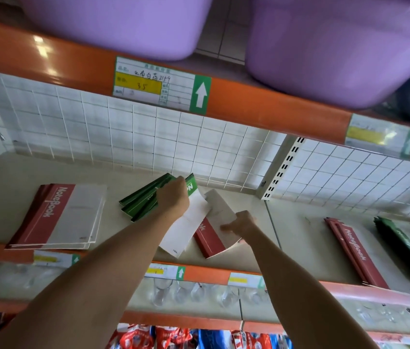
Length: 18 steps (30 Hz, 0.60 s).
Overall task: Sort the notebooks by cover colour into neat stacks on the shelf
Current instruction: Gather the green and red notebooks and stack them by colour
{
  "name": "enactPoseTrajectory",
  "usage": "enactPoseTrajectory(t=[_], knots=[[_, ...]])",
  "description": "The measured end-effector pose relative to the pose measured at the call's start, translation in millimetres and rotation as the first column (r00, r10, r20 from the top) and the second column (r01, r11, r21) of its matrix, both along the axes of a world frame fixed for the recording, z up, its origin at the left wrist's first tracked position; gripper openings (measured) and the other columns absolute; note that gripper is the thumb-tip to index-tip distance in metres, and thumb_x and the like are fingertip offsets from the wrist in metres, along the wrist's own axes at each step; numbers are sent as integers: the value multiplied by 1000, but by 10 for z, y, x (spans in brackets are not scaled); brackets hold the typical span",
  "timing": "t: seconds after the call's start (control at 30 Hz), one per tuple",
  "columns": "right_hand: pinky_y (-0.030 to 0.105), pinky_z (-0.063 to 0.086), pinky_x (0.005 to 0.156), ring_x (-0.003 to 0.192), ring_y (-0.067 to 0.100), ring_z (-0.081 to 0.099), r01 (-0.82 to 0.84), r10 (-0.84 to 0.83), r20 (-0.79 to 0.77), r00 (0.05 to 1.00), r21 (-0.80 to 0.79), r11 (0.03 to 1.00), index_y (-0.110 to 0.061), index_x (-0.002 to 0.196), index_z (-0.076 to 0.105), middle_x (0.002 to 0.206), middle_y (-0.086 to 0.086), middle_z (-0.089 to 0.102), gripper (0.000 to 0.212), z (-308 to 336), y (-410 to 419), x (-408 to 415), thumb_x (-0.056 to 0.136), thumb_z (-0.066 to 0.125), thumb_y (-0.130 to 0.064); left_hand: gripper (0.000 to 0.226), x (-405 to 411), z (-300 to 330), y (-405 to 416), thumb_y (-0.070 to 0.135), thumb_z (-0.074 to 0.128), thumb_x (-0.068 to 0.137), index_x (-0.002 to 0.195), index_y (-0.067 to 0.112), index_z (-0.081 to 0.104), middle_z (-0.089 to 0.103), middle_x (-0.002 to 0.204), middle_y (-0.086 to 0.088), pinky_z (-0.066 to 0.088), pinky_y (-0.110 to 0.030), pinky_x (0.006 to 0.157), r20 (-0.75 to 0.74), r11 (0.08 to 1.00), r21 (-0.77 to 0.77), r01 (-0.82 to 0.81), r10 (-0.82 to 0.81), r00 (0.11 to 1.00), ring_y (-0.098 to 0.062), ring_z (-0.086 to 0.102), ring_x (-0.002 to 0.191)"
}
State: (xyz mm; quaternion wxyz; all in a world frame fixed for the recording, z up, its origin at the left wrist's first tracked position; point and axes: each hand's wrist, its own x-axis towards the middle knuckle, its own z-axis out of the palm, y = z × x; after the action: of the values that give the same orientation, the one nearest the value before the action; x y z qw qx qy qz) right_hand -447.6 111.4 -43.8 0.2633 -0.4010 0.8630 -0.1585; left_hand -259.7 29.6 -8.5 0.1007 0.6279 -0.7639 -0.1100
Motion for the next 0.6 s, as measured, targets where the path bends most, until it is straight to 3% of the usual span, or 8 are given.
enactPoseTrajectory(t=[0.13,0.2,0.4,0.53,0.6], knots=[[38,61,64,76,25,71,47,-47,6,999,-43,998,-18,83,70,83,6,72,31,42,126,-284,60,88,-28,24,-117,110,16,5,58,87,110,11,57,64,98,-4,42,-31,61,-17,999,16,28,-27,999,-24,62,86],[39,62,68,79,26,71,50,-49,8,999,-32,998,-16,87,71,86,8,73,28,30,190,-487,63,83,-24,25,-245,176,11,8,61,84,109,14,60,67,99,-3,46,-30,64,-52,999,38,39,-37,998,-24,64,88],[31,51,67,80,25,64,142,-140,20,990,-95,985,-10,96,70,83,8,65,20,75,581,-1167,77,67,-16,15,-785,269,165,9,56,83,93,19,60,68,95,-5,58,-38,78,-225,990,133,47,-16,974,-27,67,84],[33,53,84,94,26,65,187,-186,53,981,-26,982,-18,95,61,97,7,67,24,167,880,-1442,73,61,-29,28,-1215,271,375,13,56,81,108,20,58,65,95,-5,58,-38,78,-270,975,206,78,-19,963,-27,66,84],[36,53,90,101,28,62,206,-206,16,978,-4,978,-22,104,60,105,7,65,33,216,997,-1540,73,55,-33,33,-1438,288,472,14,60,79,112,18,57,64,95,-5,59,-39,79,-277,970,228,80,-14,961,-26,65,83]])
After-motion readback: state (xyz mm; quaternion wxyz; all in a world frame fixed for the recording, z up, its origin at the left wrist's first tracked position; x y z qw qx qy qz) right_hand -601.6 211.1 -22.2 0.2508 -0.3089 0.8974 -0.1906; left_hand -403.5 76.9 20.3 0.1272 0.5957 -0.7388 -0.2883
